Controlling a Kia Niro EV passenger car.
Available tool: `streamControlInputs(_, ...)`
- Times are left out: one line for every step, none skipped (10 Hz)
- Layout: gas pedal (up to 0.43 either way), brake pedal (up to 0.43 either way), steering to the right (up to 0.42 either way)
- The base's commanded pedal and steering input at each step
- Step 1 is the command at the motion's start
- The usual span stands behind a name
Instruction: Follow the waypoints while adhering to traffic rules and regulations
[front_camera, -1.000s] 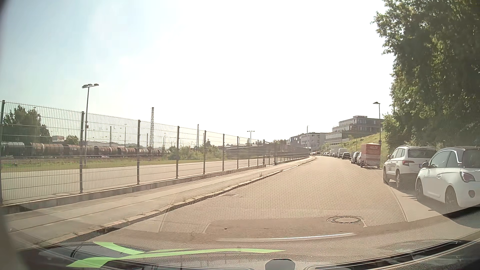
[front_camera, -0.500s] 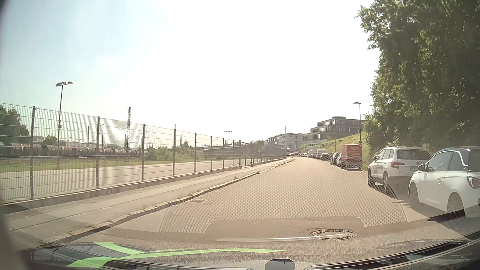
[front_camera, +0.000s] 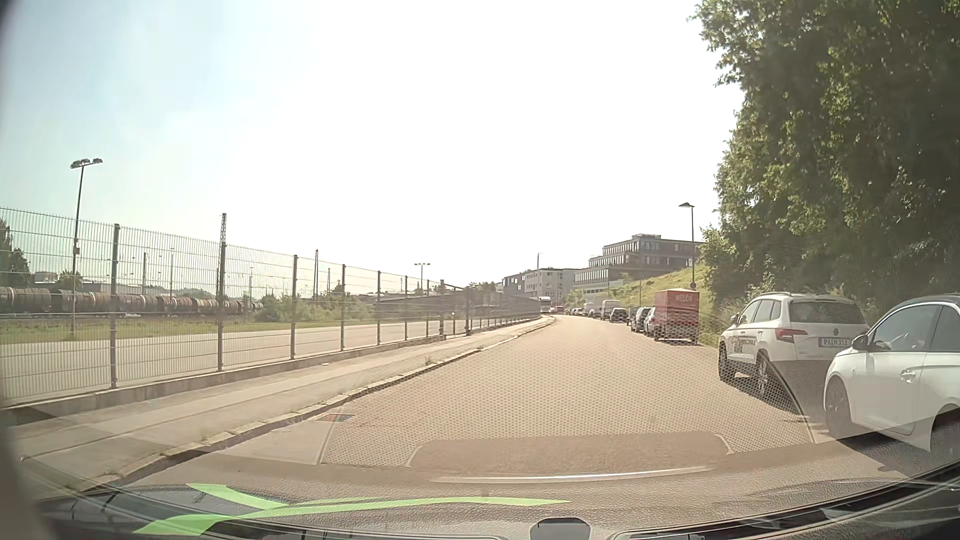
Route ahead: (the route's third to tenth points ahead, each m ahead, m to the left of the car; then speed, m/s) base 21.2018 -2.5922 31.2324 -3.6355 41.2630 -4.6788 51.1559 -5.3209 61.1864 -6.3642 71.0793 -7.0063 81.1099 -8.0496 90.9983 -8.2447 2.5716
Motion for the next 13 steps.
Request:
streamControlInputs(0.11, 0.0, 0.127)
streamControlInputs(0.11, 0.0, 0.129)
streamControlInputs(0.11, 0.0, 0.136)
streamControlInputs(0.11, 0.0, 0.146)
streamControlInputs(0.11, 0.0, 0.15)
streamControlInputs(0.11, 0.0, 0.151)
streamControlInputs(0.11, 0.0, 0.145)
streamControlInputs(0.11, 0.0, 0.138)
streamControlInputs(0.11, 0.0, 0.133)
streamControlInputs(0.11, 0.0, 0.131)
streamControlInputs(0.11, 0.0, 0.13)
streamControlInputs(0.11, 0.0, 0.127)
streamControlInputs(0.11, 0.0, 0.116)
